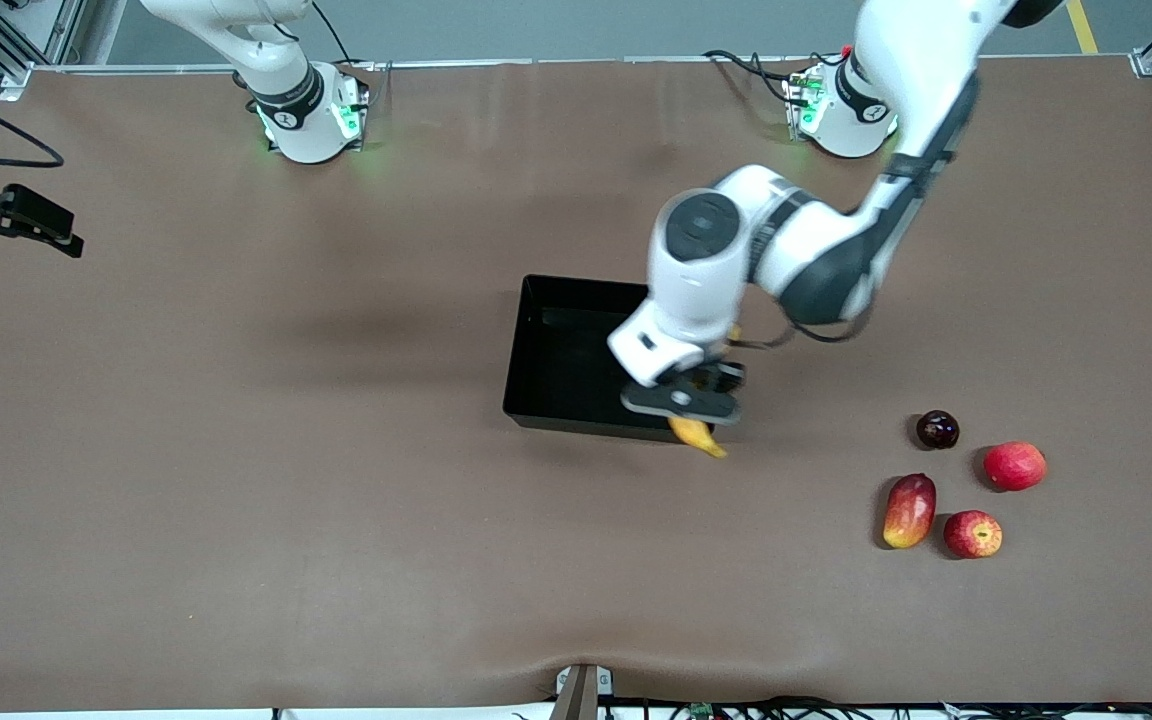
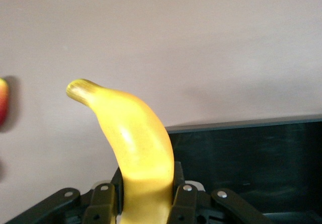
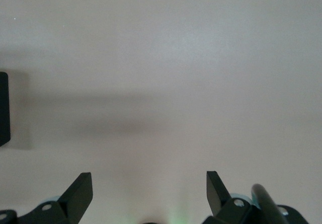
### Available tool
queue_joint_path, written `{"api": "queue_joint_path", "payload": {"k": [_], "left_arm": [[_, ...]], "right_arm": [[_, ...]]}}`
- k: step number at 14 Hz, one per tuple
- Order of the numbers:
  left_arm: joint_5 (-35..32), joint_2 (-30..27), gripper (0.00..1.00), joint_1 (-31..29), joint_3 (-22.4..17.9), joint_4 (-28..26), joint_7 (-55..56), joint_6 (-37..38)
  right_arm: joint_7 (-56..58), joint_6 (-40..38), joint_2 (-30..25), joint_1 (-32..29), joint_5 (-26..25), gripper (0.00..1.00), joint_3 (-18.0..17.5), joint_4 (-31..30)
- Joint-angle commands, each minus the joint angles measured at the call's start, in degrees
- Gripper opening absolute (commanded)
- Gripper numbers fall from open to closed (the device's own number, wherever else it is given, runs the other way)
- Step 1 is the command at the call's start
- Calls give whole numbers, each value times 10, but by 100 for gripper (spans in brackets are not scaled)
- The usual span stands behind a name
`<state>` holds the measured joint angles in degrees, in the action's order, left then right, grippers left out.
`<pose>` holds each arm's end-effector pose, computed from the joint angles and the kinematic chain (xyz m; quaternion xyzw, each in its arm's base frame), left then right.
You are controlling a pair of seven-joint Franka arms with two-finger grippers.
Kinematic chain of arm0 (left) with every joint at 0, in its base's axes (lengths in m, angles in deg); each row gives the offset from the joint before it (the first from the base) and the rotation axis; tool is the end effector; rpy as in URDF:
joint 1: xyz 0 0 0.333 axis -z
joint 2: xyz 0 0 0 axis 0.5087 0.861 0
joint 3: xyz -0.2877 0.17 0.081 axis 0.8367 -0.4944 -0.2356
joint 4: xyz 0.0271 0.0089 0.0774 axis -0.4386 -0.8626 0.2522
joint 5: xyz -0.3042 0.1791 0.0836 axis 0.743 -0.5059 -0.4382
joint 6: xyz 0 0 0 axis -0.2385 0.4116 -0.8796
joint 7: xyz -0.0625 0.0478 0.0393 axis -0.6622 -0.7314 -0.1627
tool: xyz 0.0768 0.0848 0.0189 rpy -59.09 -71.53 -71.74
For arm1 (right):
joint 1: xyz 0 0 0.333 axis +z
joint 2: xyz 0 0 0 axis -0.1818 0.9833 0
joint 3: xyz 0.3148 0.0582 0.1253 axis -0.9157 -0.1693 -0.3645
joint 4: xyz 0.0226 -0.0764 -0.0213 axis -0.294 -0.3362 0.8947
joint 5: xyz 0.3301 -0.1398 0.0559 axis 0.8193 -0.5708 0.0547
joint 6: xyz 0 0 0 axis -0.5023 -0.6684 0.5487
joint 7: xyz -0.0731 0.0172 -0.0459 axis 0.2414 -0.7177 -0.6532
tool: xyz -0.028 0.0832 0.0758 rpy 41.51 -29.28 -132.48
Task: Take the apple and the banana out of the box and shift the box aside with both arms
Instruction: 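Lift the banana out of the tray toward the other fruits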
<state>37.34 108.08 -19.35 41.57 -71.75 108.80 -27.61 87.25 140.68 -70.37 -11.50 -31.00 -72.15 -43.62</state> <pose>0.5960 -0.3474 0.4112 -0.9892 0.1236 -0.0579 0.0543 0.5037 -0.0263 0.6427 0.9994 0.0056 -0.0350 0.0036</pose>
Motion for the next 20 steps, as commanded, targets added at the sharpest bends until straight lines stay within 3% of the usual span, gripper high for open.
{"api": "queue_joint_path", "payload": {"k": [1, 4, 6, 9, 11, 17, 20], "left_arm": [[12, -22, 0, -51, 7, -36, -73, 12], [15, -10, 0, -105, 8, -63, -134, 1], [13, 1, 0, -131, 7, -79, -162, -22], [7, 27, 0, -180, 7, -95, -248, -74], [2, 38, 0, -190, 4, -108, -265, -99], [-86, 84, 0, -222, 2, -128, -266, -185], [-87, 97, 0, -223, -1, -127, -266, -206]], "right_arm": [[6, -3, 12, 15, 9, 100, -7, 14], [7, -1, 68, 45, 9, 100, -6, 21], [5, 5, 75, 54, 18, 100, -7, 22], [-17, 22, 102, 85, 61, 100, -6, 21], [-71, 53, 130, 113, 87, 100, -7, 19], [-265, 157, 203, 238, 88, 100, -7, 17], [-309, 203, 244, 281, 89, 100, -8, 16]]}}
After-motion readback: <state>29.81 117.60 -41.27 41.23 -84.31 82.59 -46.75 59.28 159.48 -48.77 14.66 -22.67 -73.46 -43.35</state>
